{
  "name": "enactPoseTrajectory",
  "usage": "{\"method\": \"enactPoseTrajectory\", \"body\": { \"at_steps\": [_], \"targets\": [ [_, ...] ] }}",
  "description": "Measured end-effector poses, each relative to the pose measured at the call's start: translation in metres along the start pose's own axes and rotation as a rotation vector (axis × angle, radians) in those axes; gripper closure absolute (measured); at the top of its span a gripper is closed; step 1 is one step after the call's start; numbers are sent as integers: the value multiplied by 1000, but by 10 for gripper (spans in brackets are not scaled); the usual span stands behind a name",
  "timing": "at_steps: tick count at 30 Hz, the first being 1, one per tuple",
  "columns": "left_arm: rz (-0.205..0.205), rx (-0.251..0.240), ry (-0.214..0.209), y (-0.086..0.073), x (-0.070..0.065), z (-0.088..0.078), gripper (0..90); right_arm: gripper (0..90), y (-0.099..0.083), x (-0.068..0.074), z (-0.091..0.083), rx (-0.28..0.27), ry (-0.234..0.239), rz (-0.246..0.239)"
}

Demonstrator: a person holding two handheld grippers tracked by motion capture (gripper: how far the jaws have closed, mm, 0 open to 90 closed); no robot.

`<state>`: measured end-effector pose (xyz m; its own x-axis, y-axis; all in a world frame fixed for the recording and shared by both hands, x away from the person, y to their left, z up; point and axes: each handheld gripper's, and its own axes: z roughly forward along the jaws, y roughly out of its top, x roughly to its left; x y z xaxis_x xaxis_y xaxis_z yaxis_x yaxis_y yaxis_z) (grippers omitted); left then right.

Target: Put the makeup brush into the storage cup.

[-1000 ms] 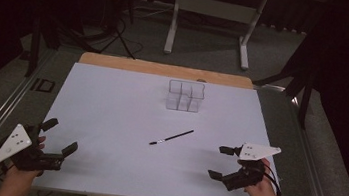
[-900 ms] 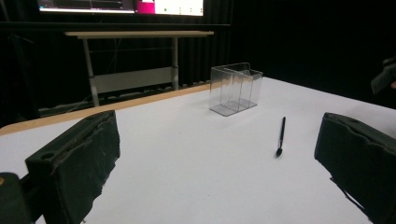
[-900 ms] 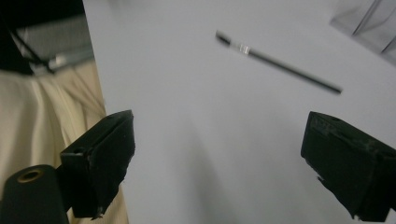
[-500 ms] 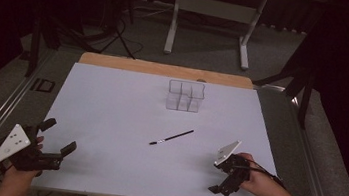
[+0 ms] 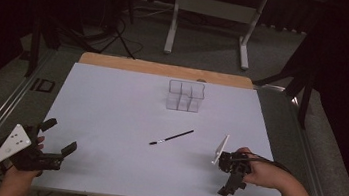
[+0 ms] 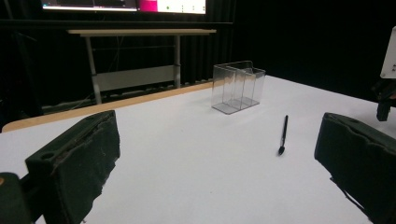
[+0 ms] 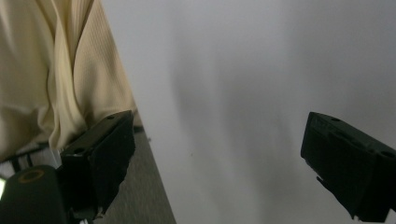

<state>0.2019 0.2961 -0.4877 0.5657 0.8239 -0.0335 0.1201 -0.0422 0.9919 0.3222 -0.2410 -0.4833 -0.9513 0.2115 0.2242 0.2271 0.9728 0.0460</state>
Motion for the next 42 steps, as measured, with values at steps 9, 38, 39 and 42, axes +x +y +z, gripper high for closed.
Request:
{"method": "enactPoseTrajectory", "body": {
  "at_steps": [9,38,39,42],
  "targets": [
    [-3,2,-5,0,0,0,11,131,17,2,-15,68,-17,-32],
    [-14,3,-6,-1,0,-2,11,161,80,-2,-20,128,-122,-345],
    [-13,3,-5,-1,0,-2,11,161,82,-3,-19,132,-124,-360],
    [-14,2,-2,-1,-1,-3,11,184,89,-4,-18,128,-124,-381]
  ]
}}
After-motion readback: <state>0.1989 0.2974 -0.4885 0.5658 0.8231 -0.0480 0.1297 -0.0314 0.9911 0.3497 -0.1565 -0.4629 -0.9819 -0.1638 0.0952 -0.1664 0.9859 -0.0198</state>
